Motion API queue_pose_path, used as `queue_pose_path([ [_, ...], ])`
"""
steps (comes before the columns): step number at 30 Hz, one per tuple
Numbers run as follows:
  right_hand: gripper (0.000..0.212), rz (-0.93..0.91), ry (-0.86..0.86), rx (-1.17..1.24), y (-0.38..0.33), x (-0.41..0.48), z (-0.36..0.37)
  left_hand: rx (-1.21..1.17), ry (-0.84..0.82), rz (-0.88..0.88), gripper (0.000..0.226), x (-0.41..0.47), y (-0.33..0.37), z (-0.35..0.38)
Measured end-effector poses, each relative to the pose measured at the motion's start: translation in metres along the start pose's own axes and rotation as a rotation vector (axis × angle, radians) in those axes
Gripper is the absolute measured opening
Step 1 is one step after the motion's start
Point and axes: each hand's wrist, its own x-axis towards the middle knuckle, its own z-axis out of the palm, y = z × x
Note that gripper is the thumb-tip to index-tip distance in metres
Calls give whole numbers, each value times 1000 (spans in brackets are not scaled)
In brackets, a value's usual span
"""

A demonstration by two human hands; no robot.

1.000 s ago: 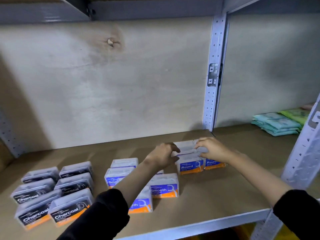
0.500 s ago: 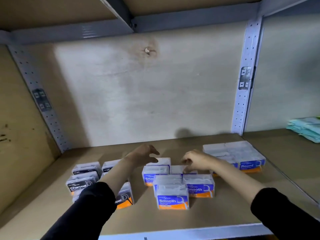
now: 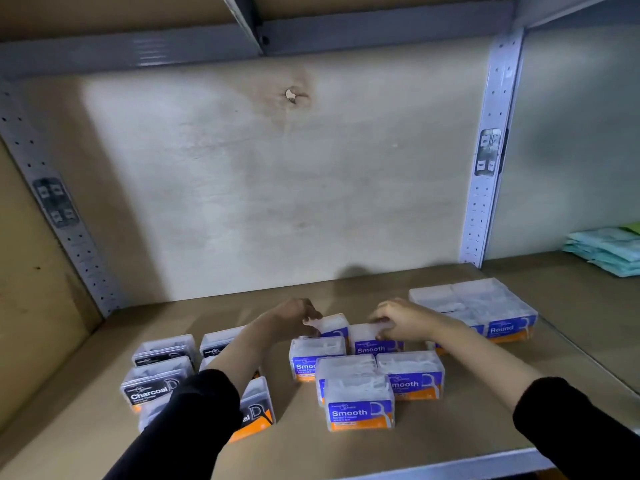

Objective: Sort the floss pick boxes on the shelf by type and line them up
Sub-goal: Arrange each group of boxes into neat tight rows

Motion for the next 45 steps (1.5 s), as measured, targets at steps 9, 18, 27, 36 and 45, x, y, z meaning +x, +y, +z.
queue_pose_path([
  [9, 39, 53, 22, -33, 10, 16, 0, 113, -24, 25, 45, 8, -6, -7],
  [18, 39, 72, 111, 0, 2, 51, -2, 124, 14, -13, 46, 9, -36, -11],
  [27, 41, 6, 136, -49, -2, 63, 9, 141, 71, 37, 46, 5, -35, -9],
  [36, 41, -47, 183, -134, 1, 64, 18, 250, 132, 20, 48, -2, -28, 5],
  [45, 41, -76, 197, -121, -2, 68, 18, 205, 153, 10, 46, -1, -24, 6],
])
